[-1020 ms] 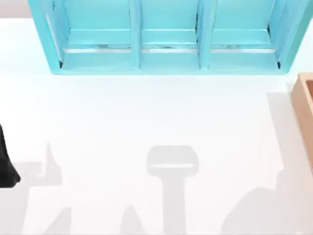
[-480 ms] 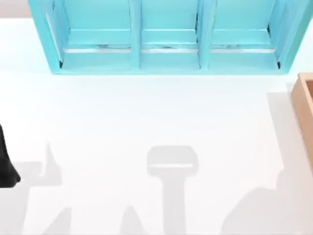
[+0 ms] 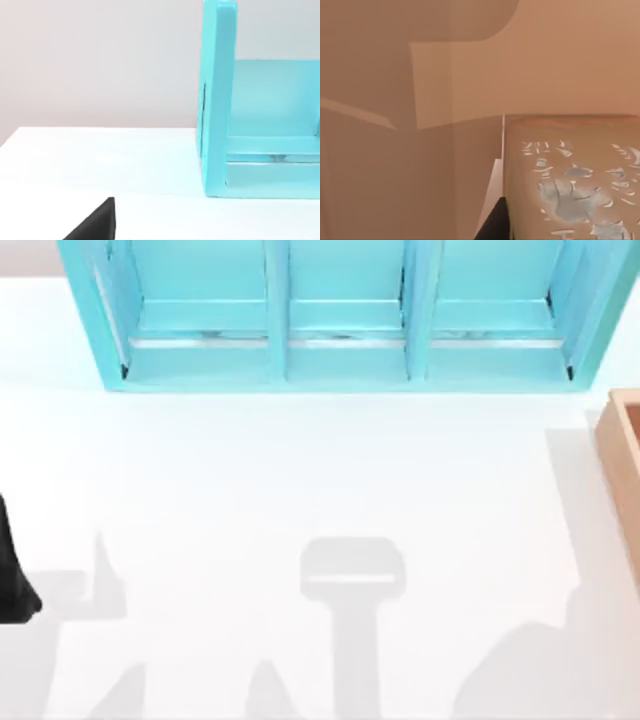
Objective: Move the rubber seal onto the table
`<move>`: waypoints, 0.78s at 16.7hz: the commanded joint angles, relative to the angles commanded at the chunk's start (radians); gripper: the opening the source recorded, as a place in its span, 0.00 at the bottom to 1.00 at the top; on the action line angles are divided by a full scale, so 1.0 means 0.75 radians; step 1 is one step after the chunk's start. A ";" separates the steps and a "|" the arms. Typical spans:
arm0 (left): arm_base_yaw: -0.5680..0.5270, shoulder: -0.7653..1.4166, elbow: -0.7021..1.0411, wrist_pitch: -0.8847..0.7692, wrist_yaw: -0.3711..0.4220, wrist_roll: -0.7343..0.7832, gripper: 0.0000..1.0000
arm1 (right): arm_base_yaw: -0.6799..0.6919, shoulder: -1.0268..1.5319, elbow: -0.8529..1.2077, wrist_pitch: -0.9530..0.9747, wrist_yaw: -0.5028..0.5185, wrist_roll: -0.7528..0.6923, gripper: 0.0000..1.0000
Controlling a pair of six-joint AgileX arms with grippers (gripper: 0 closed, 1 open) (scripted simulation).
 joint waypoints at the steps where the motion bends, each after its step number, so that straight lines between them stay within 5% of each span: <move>1: 0.000 0.000 0.000 0.000 0.000 0.000 1.00 | 0.002 -0.001 0.003 -0.003 0.001 0.003 0.00; 13: 0.000 0.000 0.000 0.000 0.000 0.000 1.00 | 0.540 -0.176 0.507 -0.621 0.021 0.565 0.00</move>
